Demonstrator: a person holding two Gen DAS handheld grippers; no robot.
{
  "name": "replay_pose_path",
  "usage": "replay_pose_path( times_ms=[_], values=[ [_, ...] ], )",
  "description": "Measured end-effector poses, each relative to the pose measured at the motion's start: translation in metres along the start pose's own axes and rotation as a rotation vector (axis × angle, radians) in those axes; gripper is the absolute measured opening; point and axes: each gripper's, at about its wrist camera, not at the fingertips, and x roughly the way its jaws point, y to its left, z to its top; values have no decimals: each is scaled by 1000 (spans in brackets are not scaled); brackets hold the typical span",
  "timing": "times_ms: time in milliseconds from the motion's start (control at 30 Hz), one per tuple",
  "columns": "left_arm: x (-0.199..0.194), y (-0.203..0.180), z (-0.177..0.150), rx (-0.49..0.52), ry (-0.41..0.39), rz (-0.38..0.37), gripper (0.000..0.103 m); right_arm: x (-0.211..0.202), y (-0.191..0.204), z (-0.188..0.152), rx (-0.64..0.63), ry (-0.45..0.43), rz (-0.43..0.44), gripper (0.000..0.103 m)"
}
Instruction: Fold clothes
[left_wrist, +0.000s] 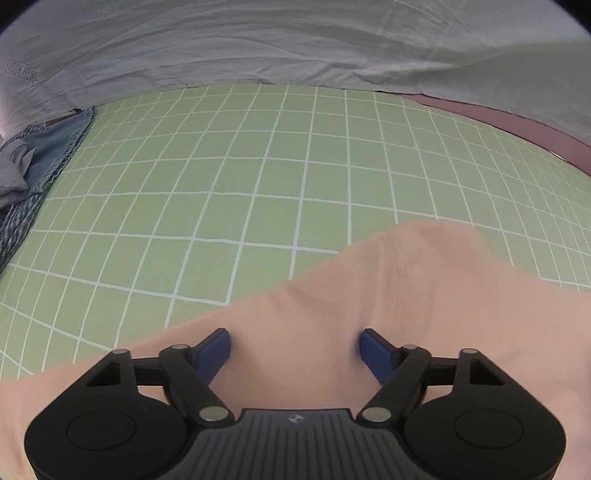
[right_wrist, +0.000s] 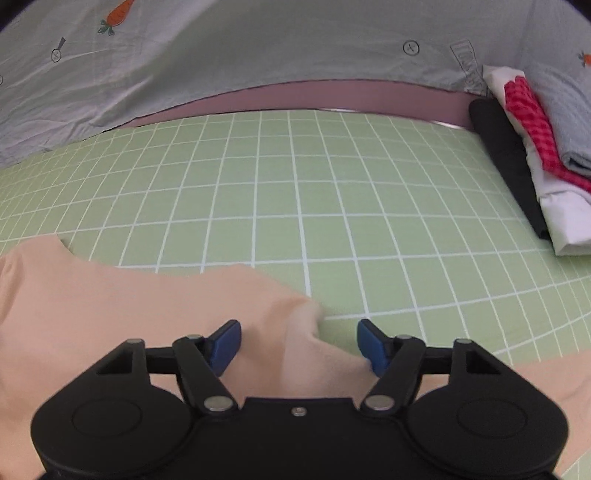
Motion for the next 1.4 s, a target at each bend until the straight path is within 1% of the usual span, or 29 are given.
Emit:
replay_pose_path(
  times_ms=[33,67,100,133,233,300,333,367,400,433,467,500,533,567,600,633,733,833,900,967,1033,1067,1100,1133,1167,1200,1233,1333,1400],
  values=[
    [0,-1,2,6,-9,-3,48,0,-4,0,15,5,33,29],
    [0,-3,4,12,-17,-7,31,0,-7,1,27,6,59,17],
    [1,-5,8,16,-23,-11,23,1,-8,5,26,2,76,7],
    [5,-7,17,22,-33,-6,16,3,-7,10,17,-2,89,5],
    [18,-6,58,16,-67,26,15,15,-9,42,-11,-62,109,5],
    [11,-6,90,-15,-133,73,14,17,-11,73,3,-131,101,5],
    [4,-6,101,-22,-165,94,17,15,-12,90,24,-176,92,7],
    [-4,-7,112,-28,-195,114,27,11,-12,104,36,-212,78,11],
    [-12,-7,122,-34,-226,134,35,6,-12,113,38,-236,52,27],
    [-22,-7,124,-55,-254,126,53,0,-11,121,37,-258,18,40],
    [-31,-8,119,-69,-268,111,73,-8,-10,124,44,-280,-10,42],
    [-39,-10,113,-82,-280,95,80,-15,-10,120,60,-287,-19,47],
    [-45,-13,101,-78,-275,83,86,-21,-11,114,78,-286,-18,57],
    [-48,-19,87,-66,-253,76,86,-26,-11,103,100,-267,-15,63],
    [-49,-25,72,-55,-222,69,86,-30,-11,88,124,-238,-12,71],
    [-50,-31,57,-45,-191,63,86,-34,-11,73,147,-209,-8,72],
    [-51,-57,4,-7,-97,5,86,-41,3,17,162,-97,-11,72],
    [-58,-76,-33,30,-37,-32,86,-47,33,-29,177,-8,-18,72],
    [-62,-87,-53,58,-1,-48,86,-52,46,-51,192,38,1,72],
    [-65,-92,-64,93,4,-46,86,-57,55,-68,205,73,17,71],
    [-69,-98,-75,128,6,-42,86,-62,63,-80,202,87,15,64],
    [-71,-101,-80,146,7,-40,83,-65,64,-83,196,82,23,63],
    [-72,-101,-83,146,12,-43,80,-68,65,-87,192,73,35,51],
    [-73,-98,-87,137,18,-59,63,-72,64,-89,193,61,49,38],
    [-73,-95,-90,127,25,-76,40,-77,63,-91,196,47,64,33],
    [-74,-92,-93,112,34,-97,28,-81,62,-93,199,34,80,20],
    [-76,-88,-95,96,40,-122,9,-86,61,-95,202,21,95,17],
    [-90,-72,-102,71,1,-153,7,-103,55,-98,219,-25,138,15],
    [-105,-56,-105,17,-29,-191,7,-118,48,-99,239,-68,161,14]
  ],
)
